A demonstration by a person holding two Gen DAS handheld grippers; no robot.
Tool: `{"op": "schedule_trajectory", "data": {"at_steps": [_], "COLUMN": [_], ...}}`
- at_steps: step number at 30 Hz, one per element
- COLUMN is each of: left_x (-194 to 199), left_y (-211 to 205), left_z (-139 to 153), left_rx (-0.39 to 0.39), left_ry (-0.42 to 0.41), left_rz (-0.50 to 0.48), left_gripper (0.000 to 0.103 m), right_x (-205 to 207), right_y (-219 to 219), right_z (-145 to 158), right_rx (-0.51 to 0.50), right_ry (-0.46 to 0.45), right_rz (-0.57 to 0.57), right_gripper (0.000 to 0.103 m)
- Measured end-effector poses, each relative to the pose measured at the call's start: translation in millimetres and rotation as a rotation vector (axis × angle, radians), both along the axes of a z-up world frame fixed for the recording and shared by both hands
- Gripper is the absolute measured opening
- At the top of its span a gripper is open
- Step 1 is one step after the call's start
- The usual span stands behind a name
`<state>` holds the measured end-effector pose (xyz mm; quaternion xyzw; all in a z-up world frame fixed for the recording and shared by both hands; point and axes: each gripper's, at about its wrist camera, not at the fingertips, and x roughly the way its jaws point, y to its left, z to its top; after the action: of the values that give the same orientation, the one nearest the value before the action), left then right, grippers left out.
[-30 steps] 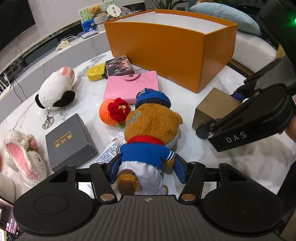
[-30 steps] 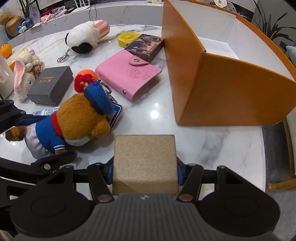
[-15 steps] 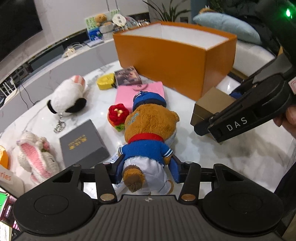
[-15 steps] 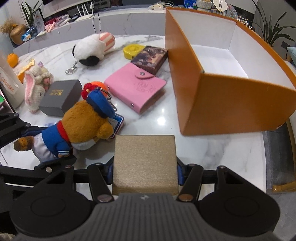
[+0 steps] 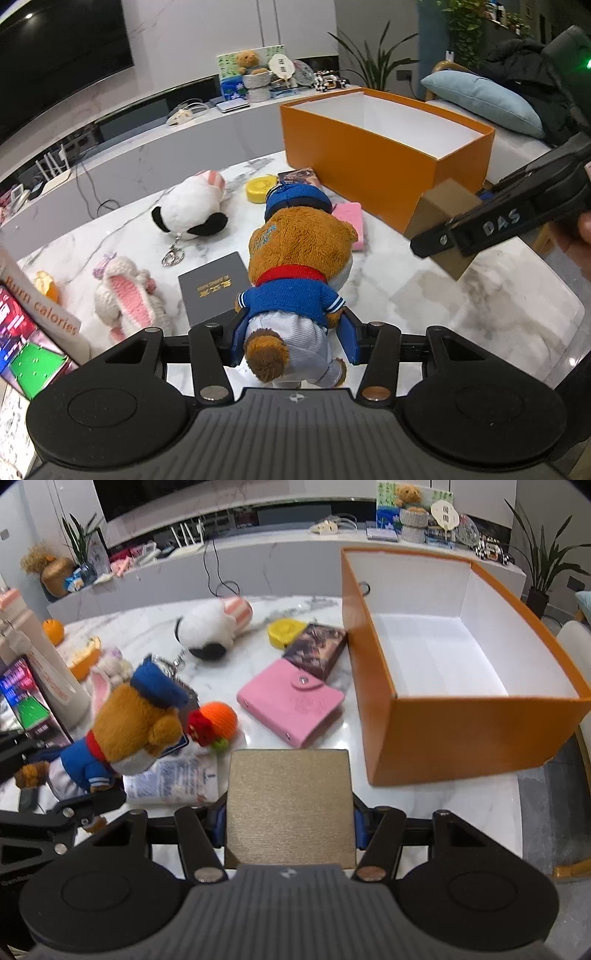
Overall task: Organize objects
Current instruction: 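Carry the bear in the left tool and tan box in the right tool over the orange box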
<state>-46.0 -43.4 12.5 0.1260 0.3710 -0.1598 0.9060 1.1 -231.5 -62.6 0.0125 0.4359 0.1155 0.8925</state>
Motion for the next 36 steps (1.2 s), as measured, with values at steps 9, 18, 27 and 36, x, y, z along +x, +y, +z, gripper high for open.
{"op": "schedule_trajectory", "data": {"at_steps": [9,18,27,36], "left_x": [-3,20,57,98], "left_y": [0,-19,-60,-113], "left_z": [5,42,91,124], "left_rx": [-0.031,-0.062,-0.089,-0.18], "left_ry": [0.029,-0.014,-0.097,-0.118], "left_rz": [0.034,0.022,-0.025,-0.072], "left_gripper": [0.057,0.057,0.057,0.057], "right_x": [-2,12,41,81], "right_y": [-12,-43,-79,-140], "right_z": [33,73,114,125], "right_rx": [0.045,0.088,0.038,0.03], "right_ry": [-0.085,-0.179,-0.296,-0.362], "right_rz": [-0.005,-0.088,-0.228,-0.362], "right_gripper": [0.061,0.061,0.061,0.061]}}
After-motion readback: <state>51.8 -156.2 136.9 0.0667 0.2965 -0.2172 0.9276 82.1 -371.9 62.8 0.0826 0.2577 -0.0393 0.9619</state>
